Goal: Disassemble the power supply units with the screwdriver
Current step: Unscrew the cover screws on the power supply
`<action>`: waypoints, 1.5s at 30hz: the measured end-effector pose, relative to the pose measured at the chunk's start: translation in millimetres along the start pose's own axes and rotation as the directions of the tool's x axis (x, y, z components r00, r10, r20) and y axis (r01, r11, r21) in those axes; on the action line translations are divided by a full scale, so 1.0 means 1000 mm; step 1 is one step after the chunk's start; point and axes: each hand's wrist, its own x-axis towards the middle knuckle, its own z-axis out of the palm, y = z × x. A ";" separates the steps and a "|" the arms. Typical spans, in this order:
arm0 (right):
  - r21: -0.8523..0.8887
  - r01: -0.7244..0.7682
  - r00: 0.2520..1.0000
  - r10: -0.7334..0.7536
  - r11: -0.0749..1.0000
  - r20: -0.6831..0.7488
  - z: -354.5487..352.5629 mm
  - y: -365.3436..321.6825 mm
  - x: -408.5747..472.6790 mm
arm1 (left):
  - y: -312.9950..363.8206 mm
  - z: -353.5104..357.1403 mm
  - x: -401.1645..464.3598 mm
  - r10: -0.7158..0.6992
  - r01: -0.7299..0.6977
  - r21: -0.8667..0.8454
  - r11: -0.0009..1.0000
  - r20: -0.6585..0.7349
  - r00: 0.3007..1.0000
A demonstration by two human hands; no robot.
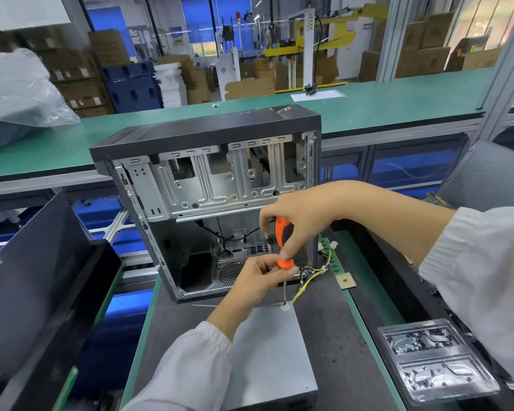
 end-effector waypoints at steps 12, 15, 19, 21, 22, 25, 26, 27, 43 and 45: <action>0.122 -0.018 0.999 0.014 0.992 0.039 -0.001 -0.003 -0.002 | 0.002 0.004 -0.002 -0.015 0.015 -0.012 1.000 0.009 1.000; 0.049 -0.175 0.982 0.179 0.983 -0.068 0.006 -0.007 -0.002 | 0.003 0.004 -0.002 -0.014 0.015 -0.012 1.000 0.023 1.000; -0.043 -0.228 0.973 0.226 0.973 -0.052 0.009 -0.007 0.000 | 0.004 0.003 -0.004 0.006 -0.005 -0.021 1.000 0.028 1.000; 0.027 -0.146 0.989 0.146 0.989 -0.009 0.006 -0.007 -0.001 | 0.003 0.003 -0.004 0.005 -0.005 -0.021 1.000 0.029 1.000; 0.072 -0.107 0.994 0.108 0.992 0.002 0.004 -0.008 -0.002 | 0.003 0.003 -0.004 0.001 0.000 -0.019 1.000 0.024 1.000; 0.087 -0.076 0.997 0.078 0.993 -0.015 0.003 -0.010 -0.004 | 0.001 0.001 -0.003 -0.008 0.008 -0.016 1.000 0.021 1.000; 0.075 -0.078 0.996 0.081 0.994 -0.034 0.004 -0.011 -0.004 | 0.001 0.000 -0.003 -0.009 0.010 -0.018 1.000 0.028 1.000; 0.072 -0.079 0.995 0.083 0.994 -0.050 0.005 -0.011 -0.004 | 0.001 -0.001 -0.003 -0.013 0.014 -0.017 1.000 0.035 0.999; 0.226 -0.065 0.984 0.100 0.972 -0.149 -0.015 0.006 -0.022 | -0.027 -0.012 -0.016 -0.084 0.048 0.315 0.948 0.102 0.991; 0.238 -0.070 0.983 0.107 0.969 -0.149 -0.015 0.008 -0.023 | -0.026 -0.010 -0.015 -0.050 0.015 0.324 0.946 0.100 0.994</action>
